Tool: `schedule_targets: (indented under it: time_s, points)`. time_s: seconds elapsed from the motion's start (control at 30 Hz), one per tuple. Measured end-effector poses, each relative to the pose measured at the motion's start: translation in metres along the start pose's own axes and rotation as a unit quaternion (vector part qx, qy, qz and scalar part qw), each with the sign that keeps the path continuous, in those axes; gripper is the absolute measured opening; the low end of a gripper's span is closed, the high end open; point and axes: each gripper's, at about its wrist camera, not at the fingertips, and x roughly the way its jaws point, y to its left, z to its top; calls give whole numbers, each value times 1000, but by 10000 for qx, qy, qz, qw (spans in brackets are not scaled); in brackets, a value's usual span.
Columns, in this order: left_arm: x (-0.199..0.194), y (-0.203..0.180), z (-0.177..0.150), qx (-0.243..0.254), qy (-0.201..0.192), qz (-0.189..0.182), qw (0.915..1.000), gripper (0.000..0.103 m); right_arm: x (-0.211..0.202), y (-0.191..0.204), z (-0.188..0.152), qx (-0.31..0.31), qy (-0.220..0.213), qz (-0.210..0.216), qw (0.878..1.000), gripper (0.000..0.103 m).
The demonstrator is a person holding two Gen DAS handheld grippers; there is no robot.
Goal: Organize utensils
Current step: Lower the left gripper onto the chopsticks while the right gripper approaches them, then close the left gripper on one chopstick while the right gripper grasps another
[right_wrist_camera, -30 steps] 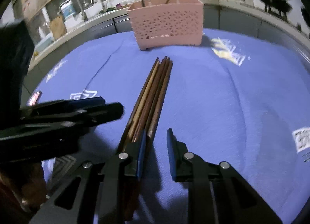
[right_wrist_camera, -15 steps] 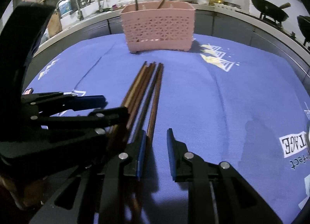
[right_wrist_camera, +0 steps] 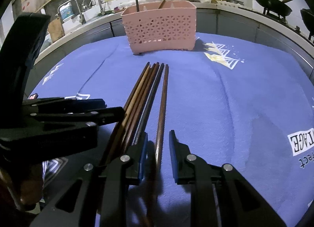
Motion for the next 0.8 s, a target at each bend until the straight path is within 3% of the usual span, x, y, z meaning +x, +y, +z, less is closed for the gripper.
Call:
schedule_targets:
  time_s: [0.2,0.4,0.43,0.47,0.5,0.53,0.8]
  points:
    - [2,1,3,-42,58,119,9999,42,-1,-3,-1,90,-21,17,10000,22]
    - [6,-10,3,307,-24,457,9985,41,1,4,-5,-67,-6,-17,10000,23]
    - [6,-9,2,338,-76,496,9982,35,0,4,-5,-81,-12,-42,10000,22]
    - [5,-6,2,320,-113,488,9982,19,0,3,-5,-71,-22,-84,9999,22]
    - [5,-2,3,281,-99,438,9986,11,0,1,-4,-48,-30,-105,9999,22]
    - [4,2,4,228,-65,394,9989,7,0,-2,-4,-16,-36,-130,9999,22]
    - [-12,50,-10,-16,-30,338,9994,6,-3,-12,-6,139,-48,-201,9997,22]
